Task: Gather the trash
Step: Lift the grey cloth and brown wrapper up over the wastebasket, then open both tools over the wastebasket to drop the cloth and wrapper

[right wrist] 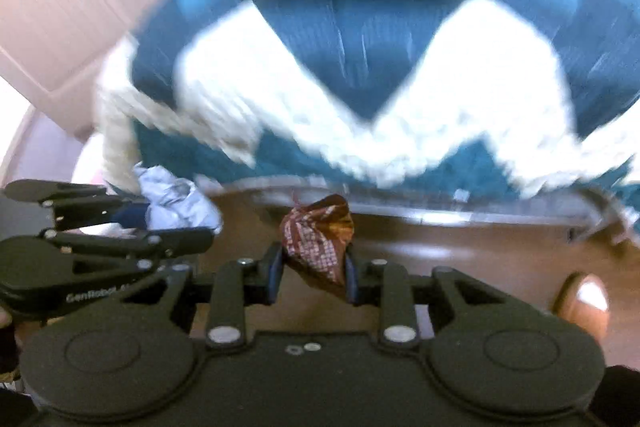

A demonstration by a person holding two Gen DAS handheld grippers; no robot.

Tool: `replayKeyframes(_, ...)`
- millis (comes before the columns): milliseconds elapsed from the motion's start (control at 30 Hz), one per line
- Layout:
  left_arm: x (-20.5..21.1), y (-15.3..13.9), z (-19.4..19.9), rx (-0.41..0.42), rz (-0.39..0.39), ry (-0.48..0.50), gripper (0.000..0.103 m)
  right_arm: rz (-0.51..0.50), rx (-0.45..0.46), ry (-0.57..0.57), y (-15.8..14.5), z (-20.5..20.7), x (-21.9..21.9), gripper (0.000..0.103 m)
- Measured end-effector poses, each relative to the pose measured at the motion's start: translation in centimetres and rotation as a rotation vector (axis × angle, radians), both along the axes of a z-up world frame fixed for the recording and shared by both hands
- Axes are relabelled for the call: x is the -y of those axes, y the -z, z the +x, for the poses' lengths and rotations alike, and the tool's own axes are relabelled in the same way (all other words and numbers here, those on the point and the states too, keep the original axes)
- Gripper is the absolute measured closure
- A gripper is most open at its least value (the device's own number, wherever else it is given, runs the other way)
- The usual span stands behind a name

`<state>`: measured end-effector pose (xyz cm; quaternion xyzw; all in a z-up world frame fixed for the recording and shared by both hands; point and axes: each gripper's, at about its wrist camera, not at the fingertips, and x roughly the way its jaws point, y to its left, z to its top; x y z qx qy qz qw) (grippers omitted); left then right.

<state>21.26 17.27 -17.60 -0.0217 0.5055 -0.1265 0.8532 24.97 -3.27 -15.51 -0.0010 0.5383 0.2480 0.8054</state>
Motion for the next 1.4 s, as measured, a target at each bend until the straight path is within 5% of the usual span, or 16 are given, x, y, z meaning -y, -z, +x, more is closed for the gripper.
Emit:
replayKeyframes(433,4.0,-19.3,-4.4,0.293,-0.073,-0.105,0.071,0.137,0.371,-0.001,-19.3,-5.4,5.9,0.074)
replayKeyframes(633,5.4,-27.3,-4.9,0.478,-0.027,-0.111,0.071,0.197,0.509,0.036,-25.3,-4.8,7.7,0.074)
replayKeyframes(833,5.7,-34.4,-3.0,0.598,-0.075,-0.183,0.07,0.214,0.658,0.028,-31.0,-3.1,7.4,0.074)
replayKeyframes(1100,6.4,-37.7,2.9,0.612,-0.07,-0.244,0.07,0.222,0.687,0.051,-34.8,1.1,6.4,0.074)
replayKeyframes(1400,6.6,-36.1,9.1,0.547,-0.054,-0.28,0.07,0.138,0.649,0.035,-33.2,5.9,5.0,0.074)
